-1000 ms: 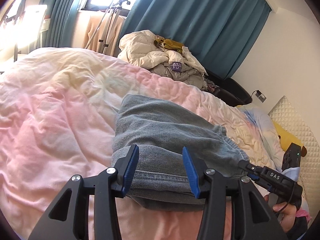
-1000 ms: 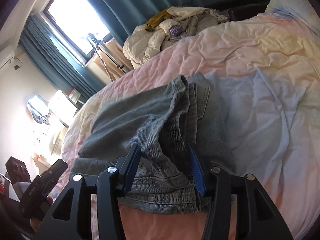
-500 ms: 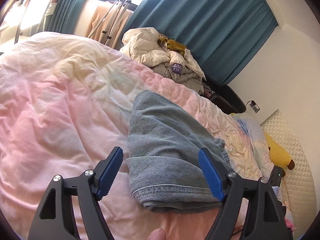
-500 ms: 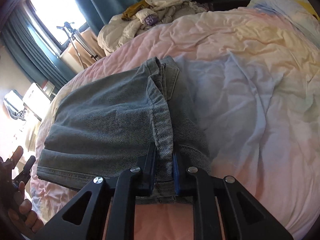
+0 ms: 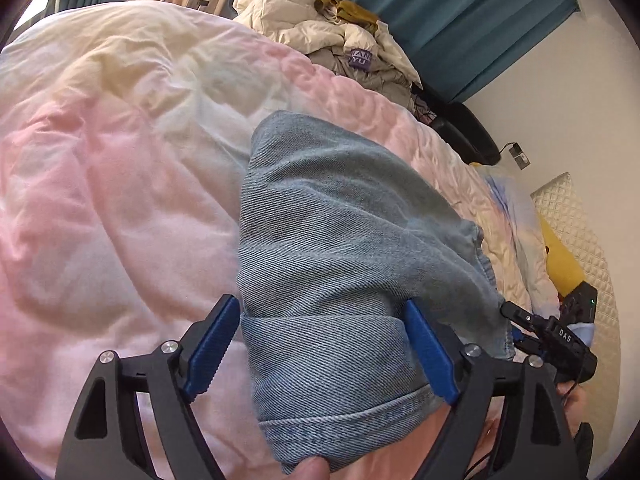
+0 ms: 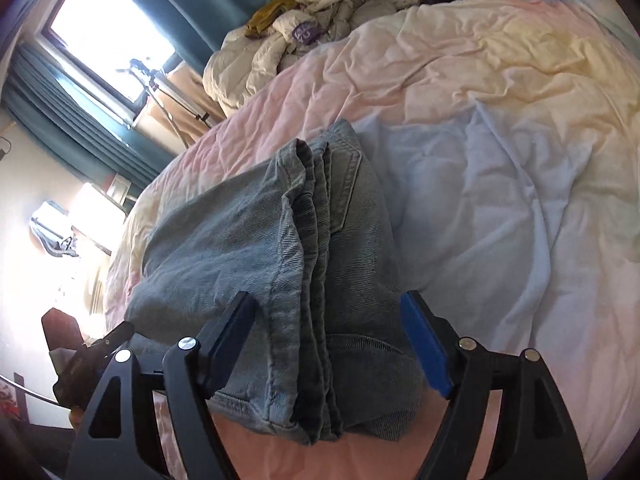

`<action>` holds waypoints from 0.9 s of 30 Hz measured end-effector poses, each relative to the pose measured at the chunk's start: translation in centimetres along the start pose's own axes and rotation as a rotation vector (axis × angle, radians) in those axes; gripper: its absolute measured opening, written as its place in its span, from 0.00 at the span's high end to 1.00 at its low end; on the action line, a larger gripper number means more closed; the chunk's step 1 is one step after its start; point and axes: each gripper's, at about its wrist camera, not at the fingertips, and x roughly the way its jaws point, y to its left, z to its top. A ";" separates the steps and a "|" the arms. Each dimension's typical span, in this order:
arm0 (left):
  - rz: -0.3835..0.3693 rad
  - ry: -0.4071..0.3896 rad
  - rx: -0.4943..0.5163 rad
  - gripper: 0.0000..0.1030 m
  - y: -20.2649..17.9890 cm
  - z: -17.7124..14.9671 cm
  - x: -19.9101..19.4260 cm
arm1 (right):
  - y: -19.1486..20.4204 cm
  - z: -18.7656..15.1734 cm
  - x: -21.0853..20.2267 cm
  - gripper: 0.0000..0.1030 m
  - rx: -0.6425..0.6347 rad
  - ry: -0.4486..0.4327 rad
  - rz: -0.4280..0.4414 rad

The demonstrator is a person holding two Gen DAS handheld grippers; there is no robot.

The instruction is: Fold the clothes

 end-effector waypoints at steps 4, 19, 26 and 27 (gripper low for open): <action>-0.017 0.073 -0.001 0.15 0.5 0.9 1.1 | -0.9 1.4 3.2 0.24 -0.041 0.101 0.015; -0.043 0.164 0.019 0.16 0.3 0.9 3.7 | 0.0 2.2 6.2 0.24 -0.117 0.127 0.241; 0.089 0.073 0.120 0.33 -2.4 0.0 3.1 | -0.2 1.9 7.0 0.51 -0.113 0.110 0.139; 0.112 0.060 0.140 0.36 -2.8 -0.2 3.0 | -0.2 1.9 6.9 0.55 -0.107 0.102 0.129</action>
